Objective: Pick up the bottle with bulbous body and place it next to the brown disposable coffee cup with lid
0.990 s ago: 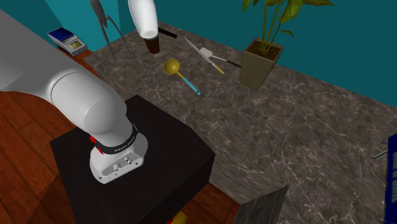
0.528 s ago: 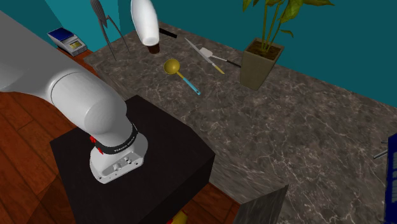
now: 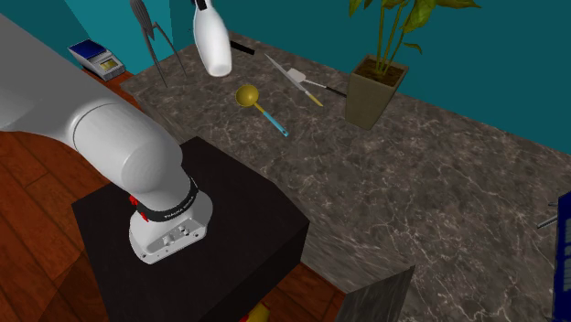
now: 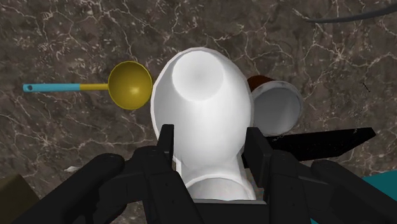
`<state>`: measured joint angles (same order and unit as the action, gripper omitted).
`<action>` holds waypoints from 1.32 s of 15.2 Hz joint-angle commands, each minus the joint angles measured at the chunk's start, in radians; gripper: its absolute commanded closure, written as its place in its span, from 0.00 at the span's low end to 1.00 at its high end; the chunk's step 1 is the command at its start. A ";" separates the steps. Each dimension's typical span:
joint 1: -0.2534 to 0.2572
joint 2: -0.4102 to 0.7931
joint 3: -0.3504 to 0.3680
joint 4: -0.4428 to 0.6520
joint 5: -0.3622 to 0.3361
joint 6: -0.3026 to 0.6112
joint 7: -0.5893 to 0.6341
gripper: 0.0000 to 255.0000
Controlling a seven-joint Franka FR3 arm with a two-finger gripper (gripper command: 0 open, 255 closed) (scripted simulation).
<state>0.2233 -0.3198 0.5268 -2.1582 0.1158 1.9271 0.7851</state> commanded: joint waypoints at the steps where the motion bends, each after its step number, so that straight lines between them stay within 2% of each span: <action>1: 0.001 0.003 0.004 -0.025 0.000 0.029 0.002 1.00; 14: 0.000 0.057 0.033 -0.157 -0.013 0.210 0.024 1.00; 20: -0.001 0.060 0.035 -0.162 -0.015 0.217 0.025 1.00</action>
<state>0.2228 -0.2603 0.5615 -2.3202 0.1014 2.1442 0.8104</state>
